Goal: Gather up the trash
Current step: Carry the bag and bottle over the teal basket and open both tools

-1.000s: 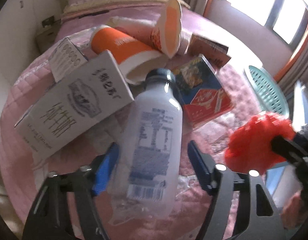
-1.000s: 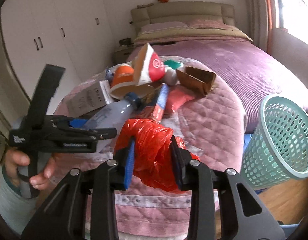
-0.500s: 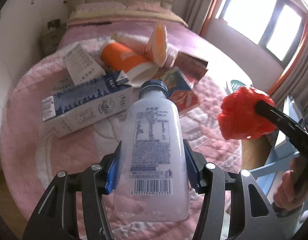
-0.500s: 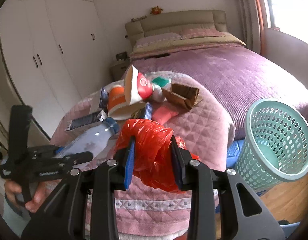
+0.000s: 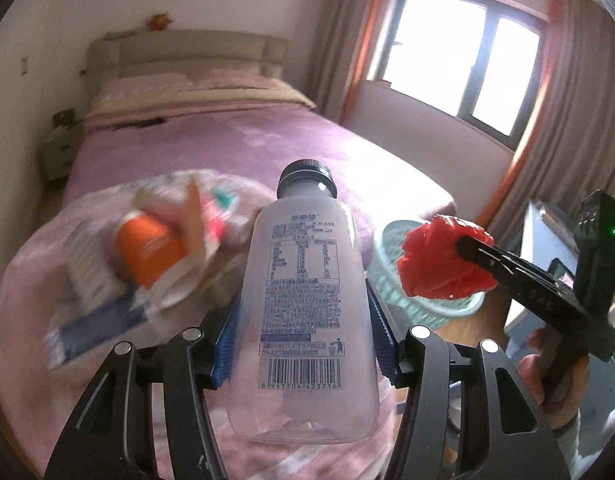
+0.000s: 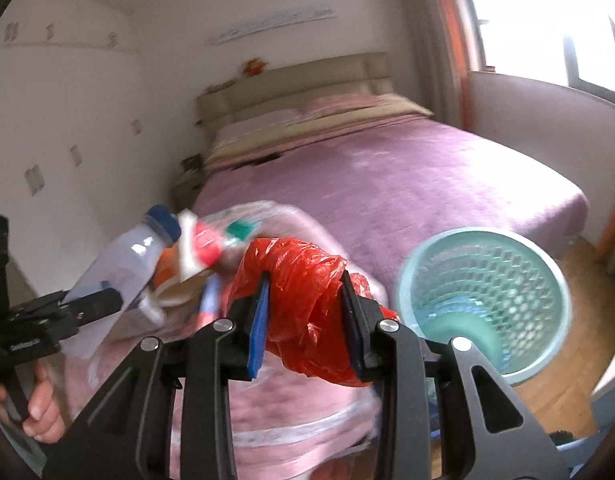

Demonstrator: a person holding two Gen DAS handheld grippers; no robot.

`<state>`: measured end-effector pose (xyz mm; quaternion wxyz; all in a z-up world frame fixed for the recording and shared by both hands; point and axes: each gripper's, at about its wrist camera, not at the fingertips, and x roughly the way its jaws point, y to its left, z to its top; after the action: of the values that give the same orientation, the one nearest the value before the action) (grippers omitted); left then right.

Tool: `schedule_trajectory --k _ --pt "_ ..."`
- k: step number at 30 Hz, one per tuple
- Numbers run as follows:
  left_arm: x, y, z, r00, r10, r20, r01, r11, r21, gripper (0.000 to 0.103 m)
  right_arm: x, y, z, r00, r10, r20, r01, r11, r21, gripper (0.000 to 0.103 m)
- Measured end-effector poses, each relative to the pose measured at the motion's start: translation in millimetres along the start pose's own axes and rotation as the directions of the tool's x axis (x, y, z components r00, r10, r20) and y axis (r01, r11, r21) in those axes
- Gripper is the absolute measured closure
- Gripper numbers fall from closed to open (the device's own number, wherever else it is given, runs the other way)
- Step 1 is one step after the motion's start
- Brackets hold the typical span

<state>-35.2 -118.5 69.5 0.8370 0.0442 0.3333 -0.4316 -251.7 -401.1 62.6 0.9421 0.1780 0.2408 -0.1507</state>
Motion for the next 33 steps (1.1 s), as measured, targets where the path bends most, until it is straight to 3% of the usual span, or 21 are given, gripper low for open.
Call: schedule_trajectory --k 6,9,14,18,25,31,33 --pt "58 -51 30 0.996 -0.08 -0.036 0.082 0.993 0.079 0.05 17 -65 9 0.983 -0.181 -0.011 0.181 0.978 0.103 0.073" --pt "93 -80 39 0.99 -0.121 -0.072 0.128 0.986 0.104 0.05 36 -95 7 0.959 -0.278 -0.054 0.283 0.948 0.147 0.073" --pt "164 -122 35 0.968 -0.171 -0.185 0.193 0.975 0.112 0.05 73 -133 -8 0.922 -0.355 -0.154 0.38 0.906 0.187 0.073" --pt "212 -142 20 0.946 -0.177 -0.272 0.213 0.971 0.11 0.05 93 -159 -21 0.898 -0.365 -0.246 0.421 0.876 0.237 0.073" --pt "253 -146 1 0.919 -0.155 -0.364 0.201 0.975 0.093 0.049 108 -184 -36 0.871 -0.363 -0.33 0.454 0.851 0.263 0.072" --pt "263 -150 -8 0.901 -0.147 -0.408 0.201 0.975 0.091 0.049 106 -199 -47 0.875 -0.328 -0.355 0.437 0.852 0.289 0.07" --pt "261 -150 -7 0.903 -0.153 -0.401 0.202 0.976 0.083 0.041 103 -198 -45 0.88 -0.321 -0.35 0.429 0.855 0.291 0.062"
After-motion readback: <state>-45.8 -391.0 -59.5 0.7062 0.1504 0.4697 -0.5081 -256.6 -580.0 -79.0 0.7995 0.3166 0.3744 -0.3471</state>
